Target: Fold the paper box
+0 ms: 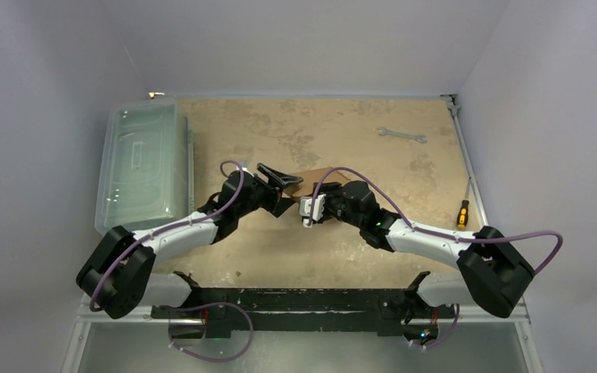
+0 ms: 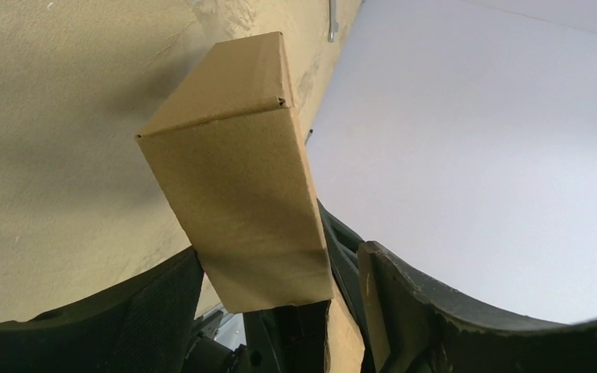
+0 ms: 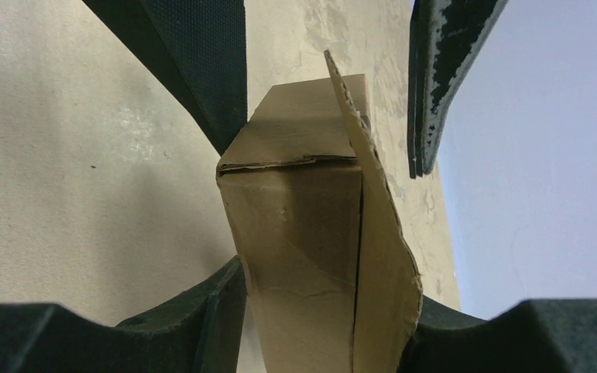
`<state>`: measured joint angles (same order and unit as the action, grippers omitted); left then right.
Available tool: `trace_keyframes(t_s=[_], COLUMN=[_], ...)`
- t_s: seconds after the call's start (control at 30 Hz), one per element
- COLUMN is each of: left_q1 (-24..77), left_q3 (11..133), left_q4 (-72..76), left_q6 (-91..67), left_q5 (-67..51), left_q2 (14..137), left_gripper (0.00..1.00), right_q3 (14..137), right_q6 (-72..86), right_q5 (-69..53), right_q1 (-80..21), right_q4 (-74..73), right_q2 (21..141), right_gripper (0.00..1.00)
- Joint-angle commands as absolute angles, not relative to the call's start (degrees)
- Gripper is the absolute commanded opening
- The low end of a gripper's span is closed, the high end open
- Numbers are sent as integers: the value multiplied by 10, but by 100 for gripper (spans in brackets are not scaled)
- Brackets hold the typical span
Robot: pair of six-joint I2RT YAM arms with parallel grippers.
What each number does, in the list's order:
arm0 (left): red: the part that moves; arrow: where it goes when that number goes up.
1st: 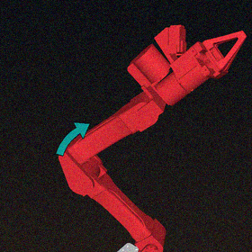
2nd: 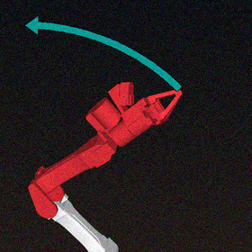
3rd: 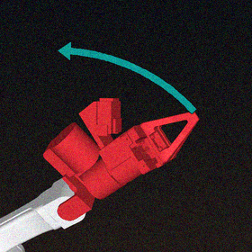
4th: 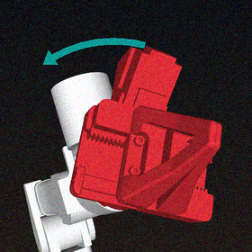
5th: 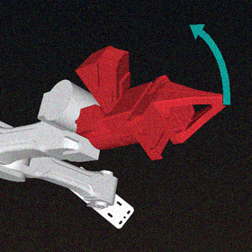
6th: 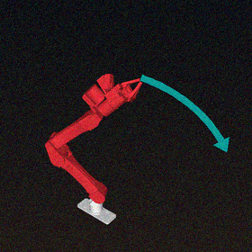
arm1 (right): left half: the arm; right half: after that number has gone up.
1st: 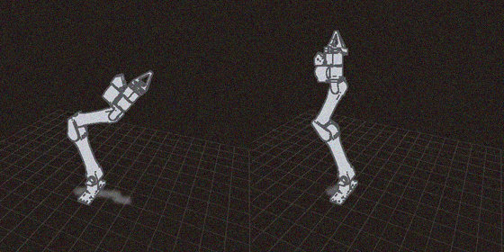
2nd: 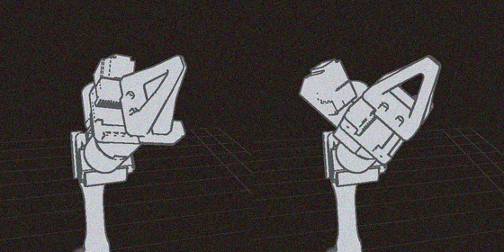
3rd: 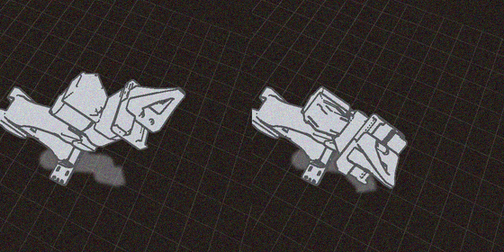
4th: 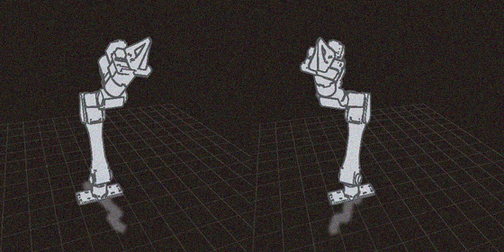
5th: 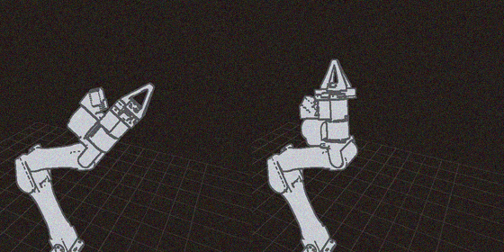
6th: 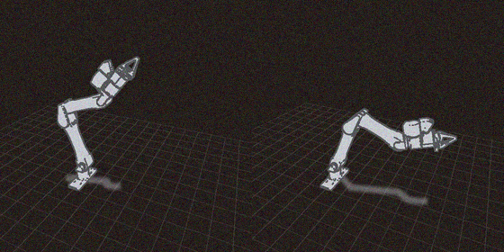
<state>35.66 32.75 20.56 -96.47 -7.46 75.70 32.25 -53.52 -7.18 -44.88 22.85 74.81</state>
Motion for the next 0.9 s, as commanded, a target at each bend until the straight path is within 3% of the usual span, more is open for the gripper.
trace_keyframes(t_s=[0.0,0.4,0.87], left_q1=[348,347,347], left_q3=[313,296,334], left_q4=[221,90,63], left_q6=[-963,-870,-510], left_q5=[-77,-40,-79], left_q2=[720,572,415], left_gripper=[71,76,83], right_q3=[350,383,469], right_q6=[-519,-441,-272], right_q5=[-89,-148,-321], right_q1=[-444,-415,-314], right_q4=[224,171,36], right_q2=[728,704,671], right_gripper=[51,49,48])
